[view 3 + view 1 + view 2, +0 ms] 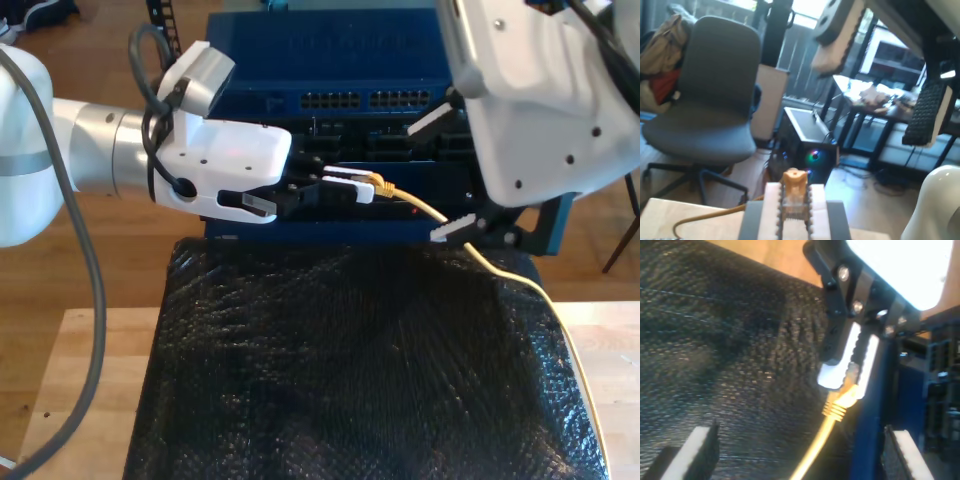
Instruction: Grab the cable and plug it in
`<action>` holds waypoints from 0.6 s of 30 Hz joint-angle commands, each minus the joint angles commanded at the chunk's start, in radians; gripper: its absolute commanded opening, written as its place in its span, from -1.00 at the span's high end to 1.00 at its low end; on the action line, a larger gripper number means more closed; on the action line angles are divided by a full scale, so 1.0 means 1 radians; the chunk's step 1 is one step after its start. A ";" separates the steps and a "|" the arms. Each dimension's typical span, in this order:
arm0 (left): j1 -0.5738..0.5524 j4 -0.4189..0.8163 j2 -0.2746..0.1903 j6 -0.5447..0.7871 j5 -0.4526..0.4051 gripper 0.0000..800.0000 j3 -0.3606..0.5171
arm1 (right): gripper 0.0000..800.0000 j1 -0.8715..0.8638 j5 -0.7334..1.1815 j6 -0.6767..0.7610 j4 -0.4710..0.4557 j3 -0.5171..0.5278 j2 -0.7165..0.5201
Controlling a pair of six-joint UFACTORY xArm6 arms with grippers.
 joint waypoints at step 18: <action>0.011 -0.086 0.160 -0.087 0.199 0.99 -0.021 | -0.81 0.023 -0.029 -0.026 0.000 0.041 -0.058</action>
